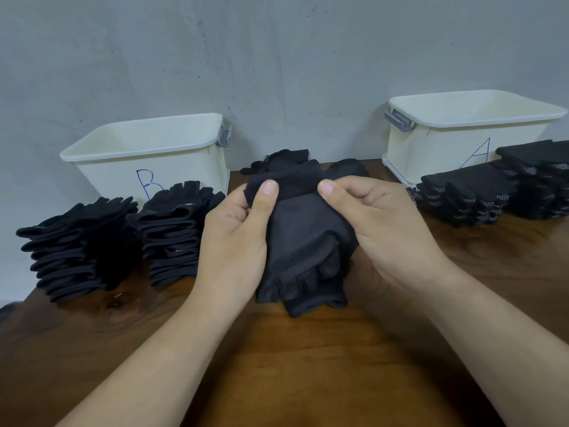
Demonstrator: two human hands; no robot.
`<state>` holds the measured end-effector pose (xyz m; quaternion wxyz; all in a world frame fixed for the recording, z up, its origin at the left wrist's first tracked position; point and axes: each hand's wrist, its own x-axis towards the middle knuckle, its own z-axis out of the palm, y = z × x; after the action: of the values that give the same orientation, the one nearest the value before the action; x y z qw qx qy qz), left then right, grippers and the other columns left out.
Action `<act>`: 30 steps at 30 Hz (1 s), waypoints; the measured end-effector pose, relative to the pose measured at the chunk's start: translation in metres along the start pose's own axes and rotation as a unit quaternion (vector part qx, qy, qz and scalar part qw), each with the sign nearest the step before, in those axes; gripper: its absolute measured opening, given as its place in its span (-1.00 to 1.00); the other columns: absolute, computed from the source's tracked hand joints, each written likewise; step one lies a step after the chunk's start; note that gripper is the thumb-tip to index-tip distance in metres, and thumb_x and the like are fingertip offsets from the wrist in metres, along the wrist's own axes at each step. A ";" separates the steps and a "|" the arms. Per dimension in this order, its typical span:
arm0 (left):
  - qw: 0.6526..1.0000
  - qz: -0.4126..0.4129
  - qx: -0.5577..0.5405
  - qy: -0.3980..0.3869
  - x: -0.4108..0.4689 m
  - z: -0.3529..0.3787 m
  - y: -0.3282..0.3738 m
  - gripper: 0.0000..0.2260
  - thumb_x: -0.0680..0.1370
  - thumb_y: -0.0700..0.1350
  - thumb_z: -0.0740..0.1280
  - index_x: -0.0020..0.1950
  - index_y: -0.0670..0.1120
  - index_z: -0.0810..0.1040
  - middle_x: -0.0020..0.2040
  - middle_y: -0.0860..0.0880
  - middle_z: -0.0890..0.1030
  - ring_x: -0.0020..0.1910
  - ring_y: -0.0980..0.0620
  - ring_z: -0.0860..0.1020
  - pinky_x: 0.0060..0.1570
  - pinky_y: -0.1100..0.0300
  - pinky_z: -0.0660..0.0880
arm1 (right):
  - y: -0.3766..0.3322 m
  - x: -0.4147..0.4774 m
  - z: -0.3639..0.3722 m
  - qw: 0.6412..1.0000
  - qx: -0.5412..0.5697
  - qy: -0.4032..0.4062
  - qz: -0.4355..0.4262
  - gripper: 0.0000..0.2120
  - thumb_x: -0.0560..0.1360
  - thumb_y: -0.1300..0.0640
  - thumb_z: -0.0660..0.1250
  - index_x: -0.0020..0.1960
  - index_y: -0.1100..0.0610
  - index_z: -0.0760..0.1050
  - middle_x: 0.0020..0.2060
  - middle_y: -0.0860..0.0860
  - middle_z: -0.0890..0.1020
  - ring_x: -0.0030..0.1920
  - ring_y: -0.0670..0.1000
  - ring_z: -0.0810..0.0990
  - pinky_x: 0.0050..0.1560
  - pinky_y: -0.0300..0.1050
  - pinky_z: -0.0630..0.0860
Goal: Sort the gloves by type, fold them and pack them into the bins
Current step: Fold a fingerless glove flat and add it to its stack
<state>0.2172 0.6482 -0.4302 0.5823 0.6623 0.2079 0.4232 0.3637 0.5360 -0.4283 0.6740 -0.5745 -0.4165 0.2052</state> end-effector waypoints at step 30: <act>0.983 0.021 0.182 0.003 0.027 -0.022 -0.062 -0.78 0.77 0.05 0.16 0.18 0.11 0.60 -0.01 0.18 0.68 0.05 0.20 0.64 0.10 0.14 0.61 | 0.019 0.063 -0.017 0.987 -0.085 0.058 -0.122 -0.93 0.61 0.16 0.50 0.00 0.16 0.67 -0.16 -0.02 0.73 -0.11 -0.08 0.69 -0.03 -0.13 0.65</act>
<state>0.2279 0.6966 -0.4813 0.4424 0.7601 0.2696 0.3922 0.4173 0.5780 -0.4252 0.6658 -0.5857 -0.4592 0.0516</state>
